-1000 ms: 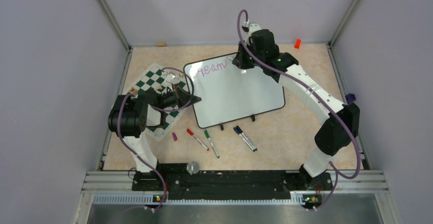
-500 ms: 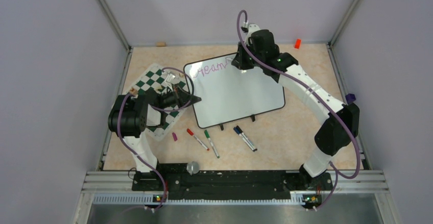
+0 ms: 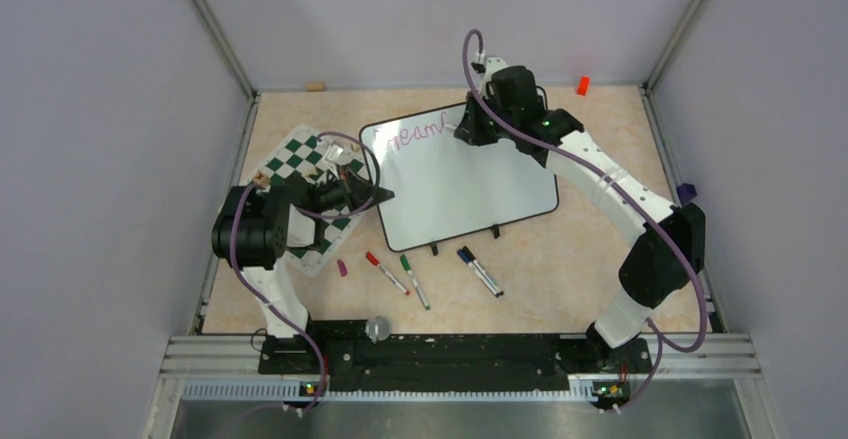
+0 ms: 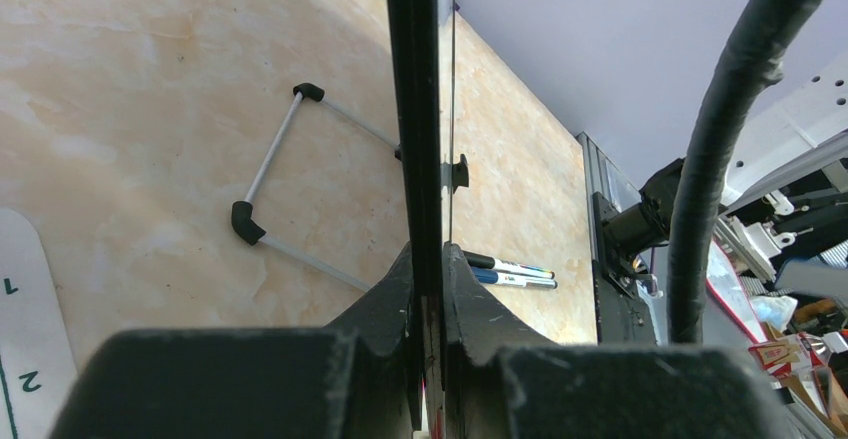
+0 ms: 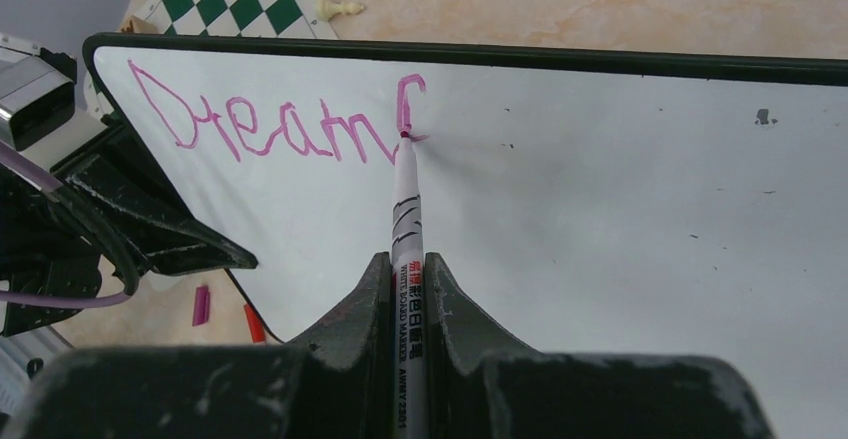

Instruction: Write a sentence on the whiteboard

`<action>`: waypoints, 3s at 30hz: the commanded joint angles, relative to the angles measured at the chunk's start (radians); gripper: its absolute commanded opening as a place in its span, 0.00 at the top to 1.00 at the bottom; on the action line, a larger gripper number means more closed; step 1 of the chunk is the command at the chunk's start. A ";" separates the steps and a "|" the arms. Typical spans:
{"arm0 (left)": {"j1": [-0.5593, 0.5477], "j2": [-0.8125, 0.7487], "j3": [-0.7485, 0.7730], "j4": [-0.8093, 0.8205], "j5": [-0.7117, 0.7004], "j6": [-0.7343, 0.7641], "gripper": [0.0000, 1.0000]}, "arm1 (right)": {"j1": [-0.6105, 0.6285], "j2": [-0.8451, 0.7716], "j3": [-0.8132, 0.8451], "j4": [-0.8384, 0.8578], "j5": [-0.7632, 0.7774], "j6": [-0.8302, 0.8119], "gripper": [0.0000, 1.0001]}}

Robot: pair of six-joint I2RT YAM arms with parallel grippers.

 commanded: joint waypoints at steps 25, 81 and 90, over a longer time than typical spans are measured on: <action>-0.005 0.016 -0.005 0.092 0.077 0.072 1.00 | -0.008 -0.071 -0.047 -0.034 0.066 -0.010 1.00; -0.005 -0.001 -0.014 0.092 0.075 0.079 1.00 | -0.072 -0.193 -0.081 -0.009 0.125 -0.023 1.00; -0.005 0.003 -0.010 0.092 0.077 0.074 1.00 | -0.073 -0.193 -0.090 -0.010 0.126 -0.009 1.00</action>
